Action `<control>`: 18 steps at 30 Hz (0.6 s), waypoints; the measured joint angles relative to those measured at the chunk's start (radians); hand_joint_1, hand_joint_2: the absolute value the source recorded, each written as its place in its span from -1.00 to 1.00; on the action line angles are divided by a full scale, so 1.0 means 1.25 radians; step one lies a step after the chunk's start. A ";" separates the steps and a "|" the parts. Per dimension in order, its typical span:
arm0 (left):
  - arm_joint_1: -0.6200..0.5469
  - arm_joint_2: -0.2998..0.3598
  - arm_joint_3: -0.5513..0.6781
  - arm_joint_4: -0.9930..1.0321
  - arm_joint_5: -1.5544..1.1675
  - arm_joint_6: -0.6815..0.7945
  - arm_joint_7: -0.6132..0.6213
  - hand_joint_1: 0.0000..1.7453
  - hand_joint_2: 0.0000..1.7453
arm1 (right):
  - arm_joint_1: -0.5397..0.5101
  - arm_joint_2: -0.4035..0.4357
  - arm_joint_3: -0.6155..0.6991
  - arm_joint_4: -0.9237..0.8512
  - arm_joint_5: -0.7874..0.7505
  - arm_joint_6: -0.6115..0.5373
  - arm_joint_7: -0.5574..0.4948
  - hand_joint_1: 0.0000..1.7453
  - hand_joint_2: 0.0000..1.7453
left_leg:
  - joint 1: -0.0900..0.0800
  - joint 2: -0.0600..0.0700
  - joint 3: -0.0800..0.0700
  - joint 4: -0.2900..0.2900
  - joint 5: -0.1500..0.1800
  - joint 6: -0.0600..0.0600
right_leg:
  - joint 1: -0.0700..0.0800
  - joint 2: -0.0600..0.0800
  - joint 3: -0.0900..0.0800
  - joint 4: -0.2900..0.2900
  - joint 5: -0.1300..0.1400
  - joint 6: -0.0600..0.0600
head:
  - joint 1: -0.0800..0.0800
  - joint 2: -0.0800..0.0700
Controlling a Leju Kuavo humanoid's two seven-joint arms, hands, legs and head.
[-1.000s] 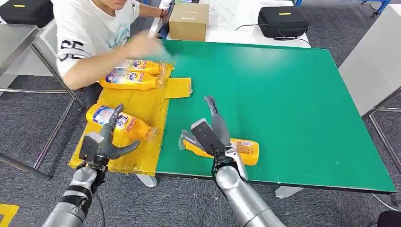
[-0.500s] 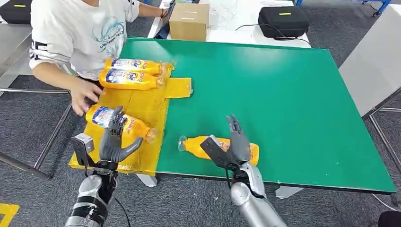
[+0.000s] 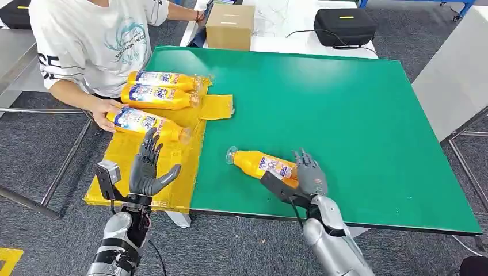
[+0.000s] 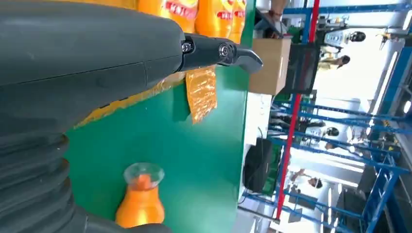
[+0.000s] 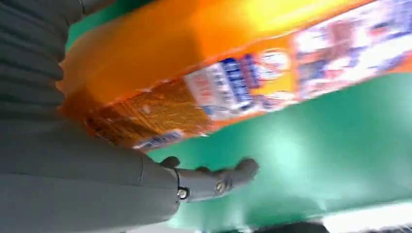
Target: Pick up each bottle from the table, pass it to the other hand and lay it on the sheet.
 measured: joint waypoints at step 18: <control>-0.003 -0.001 -0.002 0.001 0.000 -0.031 -0.003 -1.00 1.00 | -0.122 -0.033 0.009 0.141 -0.003 0.114 -0.005 1.00 1.00 | 0.000 0.001 0.002 0.000 0.001 0.001 | 0.000 0.000 0.002 0.000 0.000 0.000 | 0.000 0.000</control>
